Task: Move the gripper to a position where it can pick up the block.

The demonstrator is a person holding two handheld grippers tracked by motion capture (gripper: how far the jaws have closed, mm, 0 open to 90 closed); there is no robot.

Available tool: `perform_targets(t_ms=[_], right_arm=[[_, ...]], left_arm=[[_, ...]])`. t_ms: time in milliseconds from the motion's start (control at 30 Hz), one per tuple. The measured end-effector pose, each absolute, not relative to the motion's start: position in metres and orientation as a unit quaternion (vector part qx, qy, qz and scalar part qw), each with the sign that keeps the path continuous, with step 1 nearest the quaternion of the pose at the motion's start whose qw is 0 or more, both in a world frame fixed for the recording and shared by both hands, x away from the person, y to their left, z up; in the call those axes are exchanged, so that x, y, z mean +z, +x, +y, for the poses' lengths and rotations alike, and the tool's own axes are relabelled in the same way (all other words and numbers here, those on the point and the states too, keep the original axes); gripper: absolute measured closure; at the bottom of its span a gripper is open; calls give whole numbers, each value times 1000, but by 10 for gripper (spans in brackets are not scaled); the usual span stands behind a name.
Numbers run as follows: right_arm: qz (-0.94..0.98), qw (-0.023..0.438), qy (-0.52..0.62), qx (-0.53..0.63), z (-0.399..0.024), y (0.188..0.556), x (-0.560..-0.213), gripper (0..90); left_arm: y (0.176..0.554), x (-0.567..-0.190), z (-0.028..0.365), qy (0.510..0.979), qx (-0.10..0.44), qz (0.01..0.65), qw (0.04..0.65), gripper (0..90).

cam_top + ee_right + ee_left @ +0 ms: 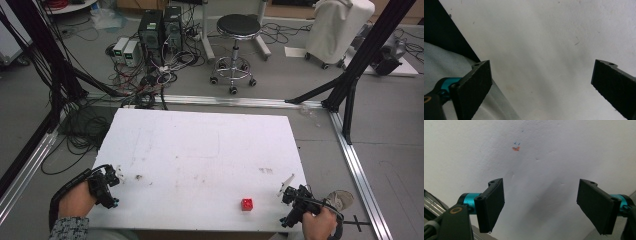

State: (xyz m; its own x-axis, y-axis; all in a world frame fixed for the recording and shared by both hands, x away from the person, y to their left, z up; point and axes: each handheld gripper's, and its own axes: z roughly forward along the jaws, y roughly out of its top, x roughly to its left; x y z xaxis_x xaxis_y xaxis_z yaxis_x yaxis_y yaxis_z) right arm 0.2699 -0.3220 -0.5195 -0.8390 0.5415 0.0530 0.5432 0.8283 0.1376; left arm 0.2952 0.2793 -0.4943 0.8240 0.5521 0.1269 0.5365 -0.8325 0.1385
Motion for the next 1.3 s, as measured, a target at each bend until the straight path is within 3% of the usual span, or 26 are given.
perform_targets(t_ms=[1300], right_arm=[[-958, 8, -276, -74, -323, 271, -521, 26]], left_arm=[[294, -495, 275, 955, 80, 280, 53, 226]])
